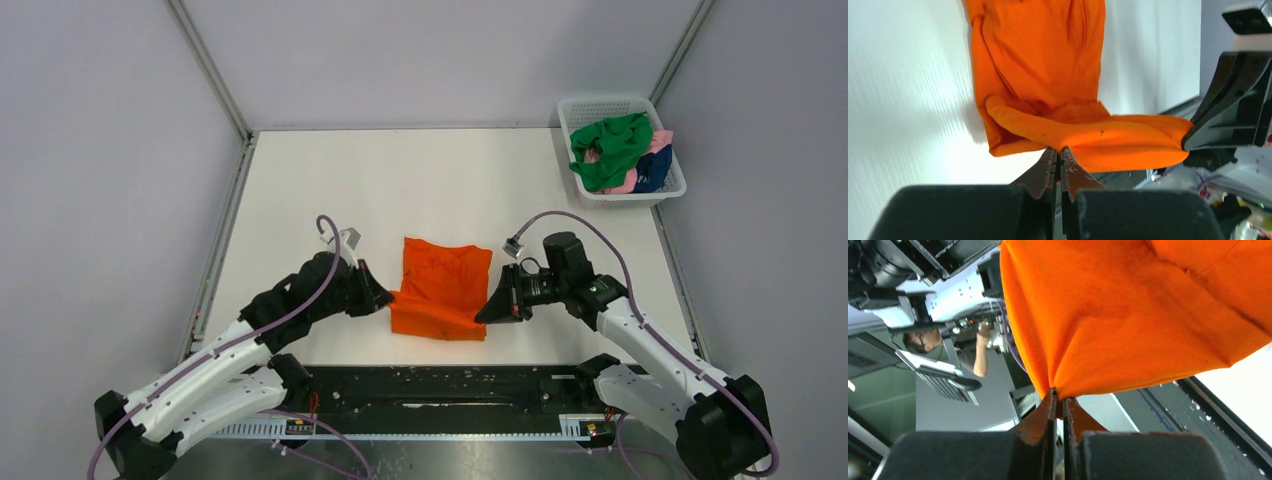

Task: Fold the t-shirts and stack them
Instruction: Fold the long partially folded tshirt into a neat square

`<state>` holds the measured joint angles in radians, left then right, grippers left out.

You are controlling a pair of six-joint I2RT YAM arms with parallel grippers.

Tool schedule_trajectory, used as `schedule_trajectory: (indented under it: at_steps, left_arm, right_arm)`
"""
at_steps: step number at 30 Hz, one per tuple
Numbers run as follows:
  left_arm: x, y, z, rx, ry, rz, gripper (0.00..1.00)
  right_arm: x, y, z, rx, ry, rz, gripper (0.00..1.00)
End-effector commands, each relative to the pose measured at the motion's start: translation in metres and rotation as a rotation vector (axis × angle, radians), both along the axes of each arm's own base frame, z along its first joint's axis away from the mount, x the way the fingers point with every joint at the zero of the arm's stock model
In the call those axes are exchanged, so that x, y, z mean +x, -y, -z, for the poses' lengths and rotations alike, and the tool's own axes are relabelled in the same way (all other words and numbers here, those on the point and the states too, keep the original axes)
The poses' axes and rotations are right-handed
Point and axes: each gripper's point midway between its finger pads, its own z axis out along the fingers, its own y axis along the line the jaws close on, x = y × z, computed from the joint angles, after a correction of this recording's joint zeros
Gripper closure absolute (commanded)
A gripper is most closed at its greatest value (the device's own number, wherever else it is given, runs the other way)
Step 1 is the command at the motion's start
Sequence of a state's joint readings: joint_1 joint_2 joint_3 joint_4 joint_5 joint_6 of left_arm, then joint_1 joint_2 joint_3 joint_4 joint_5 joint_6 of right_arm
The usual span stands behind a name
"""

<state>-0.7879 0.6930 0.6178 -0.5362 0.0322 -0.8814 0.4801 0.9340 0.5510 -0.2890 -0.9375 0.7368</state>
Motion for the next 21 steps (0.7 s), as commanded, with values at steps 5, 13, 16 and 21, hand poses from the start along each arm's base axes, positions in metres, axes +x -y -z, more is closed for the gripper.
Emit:
schedule_trajectory:
  at_steps: [5,13,16,21]
  left_arm:
    - [0.081,-0.006,-0.048,0.037,0.179,-0.179,1.0]
    - [0.127,-0.003,-0.044,0.073,0.17,-0.205,1.0]
    - [0.146,0.001,-0.042,0.082,0.162,-0.208,1.0]
    - [0.173,0.006,-0.028,0.12,0.114,-0.208,1.0]
  right_arm:
    - [0.042,0.008,-0.014,0.074,-0.027,0.083,1.0]
    - [0.085,0.02,-0.002,0.033,-0.061,0.184,1.0]
    - [0.1,0.026,0.002,0.026,-0.077,0.217,1.0]
    - [0.122,0.036,0.012,0.005,-0.085,0.259,1.0]
